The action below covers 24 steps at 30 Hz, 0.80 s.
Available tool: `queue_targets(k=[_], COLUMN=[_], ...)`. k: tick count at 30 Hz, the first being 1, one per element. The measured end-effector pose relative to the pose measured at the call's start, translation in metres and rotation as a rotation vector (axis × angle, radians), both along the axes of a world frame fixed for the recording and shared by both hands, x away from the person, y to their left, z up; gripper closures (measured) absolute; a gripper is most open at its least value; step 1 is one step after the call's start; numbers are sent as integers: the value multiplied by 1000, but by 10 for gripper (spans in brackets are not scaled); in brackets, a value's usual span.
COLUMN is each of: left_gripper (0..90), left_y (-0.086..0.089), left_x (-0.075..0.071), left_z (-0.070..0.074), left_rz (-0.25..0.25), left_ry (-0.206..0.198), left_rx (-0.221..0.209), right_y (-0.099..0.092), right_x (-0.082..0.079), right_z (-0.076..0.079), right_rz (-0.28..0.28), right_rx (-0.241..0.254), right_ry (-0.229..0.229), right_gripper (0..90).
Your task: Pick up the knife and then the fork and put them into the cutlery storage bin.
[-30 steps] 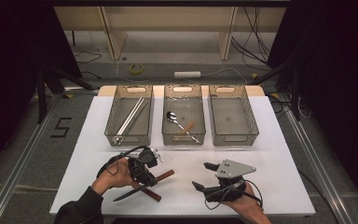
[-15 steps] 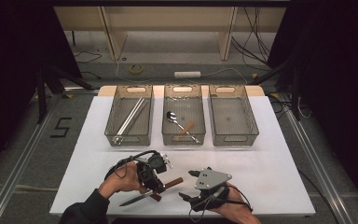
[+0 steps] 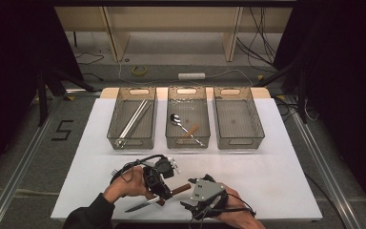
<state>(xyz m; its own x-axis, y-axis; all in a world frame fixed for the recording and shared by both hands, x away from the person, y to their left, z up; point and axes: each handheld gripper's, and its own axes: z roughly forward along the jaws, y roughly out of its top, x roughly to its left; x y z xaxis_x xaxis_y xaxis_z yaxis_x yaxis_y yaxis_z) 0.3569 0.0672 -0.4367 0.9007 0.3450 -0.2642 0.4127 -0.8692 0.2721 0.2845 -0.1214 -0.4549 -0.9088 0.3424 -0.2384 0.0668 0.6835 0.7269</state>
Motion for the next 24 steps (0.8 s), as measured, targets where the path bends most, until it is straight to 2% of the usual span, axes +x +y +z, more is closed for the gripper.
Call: queue_targets(k=[3, 12, 19, 20, 21, 22, 23, 24], left_gripper=[763, 764, 764, 763, 763, 763, 763, 763], left_y=[-2, -10, -13, -13, -13, -13, -13, -13], left_x=[-1, -4, -7, -8, -8, -8, -8, -8], left_z=[1, -1, 2, 2, 3, 3, 2, 2], left_rz=[-9, -43, -54, -61, -64, -59, -61, -60], left_ry=[11, 34, 53, 51, 50, 50, 51, 54], left_rx=[-7, 1, -6, -6, -5, -7, -7, -9], right_y=[2, 11, 16, 16, 18, 19, 18, 19], right_x=[-1, -4, -5, -5, -6, -8, -7, -8], right_z=[-1, -11, -16, -16, -17, -18, -17, -18], right_rz=[12, 51, 81, 99, 91, 90, 113, 116], right_rx=[-11, -104, -146, -166, -161, -177, -212, -214], right_ry=[-4, -74, -93, -108, -115, -135, -165, -169], right_gripper=[325, 369, 423, 438, 453, 464, 479, 491])
